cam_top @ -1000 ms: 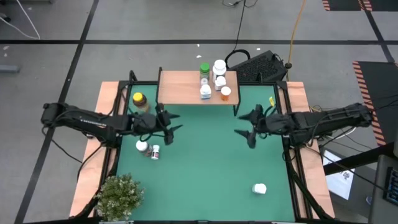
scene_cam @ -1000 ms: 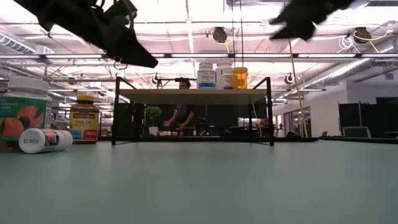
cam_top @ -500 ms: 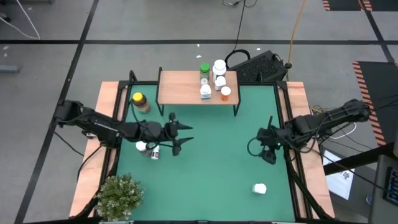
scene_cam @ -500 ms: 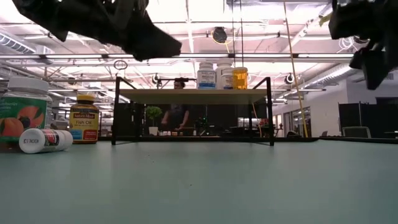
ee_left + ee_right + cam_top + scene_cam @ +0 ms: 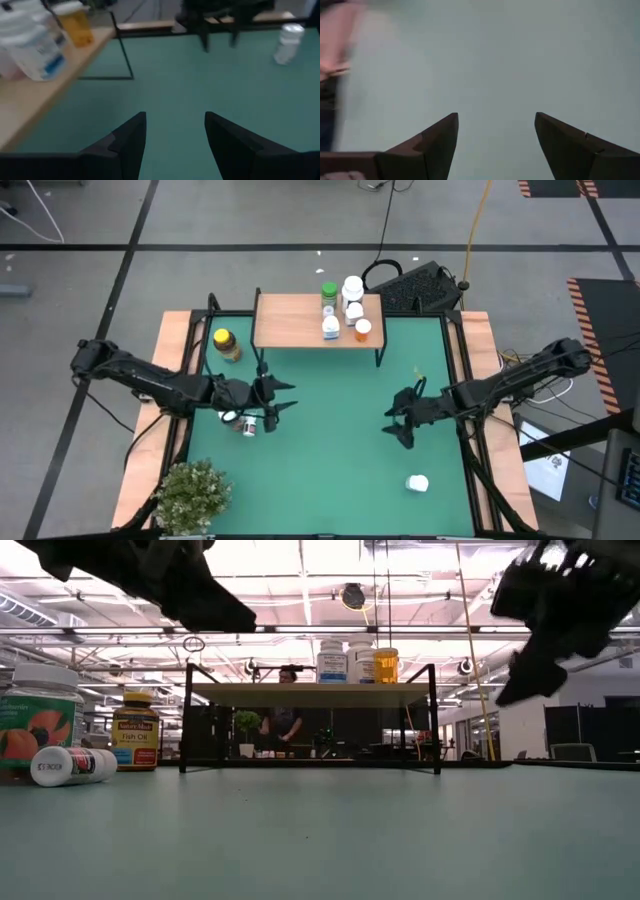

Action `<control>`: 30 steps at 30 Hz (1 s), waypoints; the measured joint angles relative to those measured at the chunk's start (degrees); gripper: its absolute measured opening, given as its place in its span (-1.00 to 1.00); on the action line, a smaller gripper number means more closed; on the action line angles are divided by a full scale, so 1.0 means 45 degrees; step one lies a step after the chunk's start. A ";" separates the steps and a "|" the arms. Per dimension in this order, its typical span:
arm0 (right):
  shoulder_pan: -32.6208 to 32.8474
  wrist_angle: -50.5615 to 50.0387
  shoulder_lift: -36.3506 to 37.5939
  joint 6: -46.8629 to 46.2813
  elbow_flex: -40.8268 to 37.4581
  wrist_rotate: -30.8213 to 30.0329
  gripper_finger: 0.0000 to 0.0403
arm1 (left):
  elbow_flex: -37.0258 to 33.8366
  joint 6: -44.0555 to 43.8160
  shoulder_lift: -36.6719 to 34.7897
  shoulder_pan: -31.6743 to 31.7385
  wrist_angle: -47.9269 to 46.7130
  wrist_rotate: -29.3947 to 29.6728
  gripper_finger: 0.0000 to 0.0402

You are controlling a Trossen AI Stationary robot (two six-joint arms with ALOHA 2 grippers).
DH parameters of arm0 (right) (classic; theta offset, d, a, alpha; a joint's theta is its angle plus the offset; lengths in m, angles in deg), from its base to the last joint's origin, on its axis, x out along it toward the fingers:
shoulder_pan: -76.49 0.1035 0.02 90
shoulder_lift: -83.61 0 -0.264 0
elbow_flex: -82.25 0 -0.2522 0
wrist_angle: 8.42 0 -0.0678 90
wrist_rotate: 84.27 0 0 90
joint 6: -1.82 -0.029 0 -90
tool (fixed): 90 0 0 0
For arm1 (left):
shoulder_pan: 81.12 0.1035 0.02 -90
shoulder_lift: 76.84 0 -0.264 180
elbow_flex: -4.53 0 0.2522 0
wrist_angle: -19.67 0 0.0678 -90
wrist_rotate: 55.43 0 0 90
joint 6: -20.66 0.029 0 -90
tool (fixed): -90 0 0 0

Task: Pick and place medicine bottles onto shelf by color
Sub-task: Put the white blue medicine bottle on the shelf

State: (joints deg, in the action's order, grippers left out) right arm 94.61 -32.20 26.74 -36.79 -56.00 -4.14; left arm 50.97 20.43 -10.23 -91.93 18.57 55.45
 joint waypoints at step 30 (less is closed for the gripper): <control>0.6440 -1.1309 -0.6487 -0.6639 0.9750 0.0463 -0.15 | -0.0003 -0.3683 0.1187 -0.4212 -0.1597 0.1171 0.02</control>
State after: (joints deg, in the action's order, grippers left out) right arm 123.59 -83.10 -2.45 -66.66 -12.12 -2.05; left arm 50.95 3.86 -4.89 -110.88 11.39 60.72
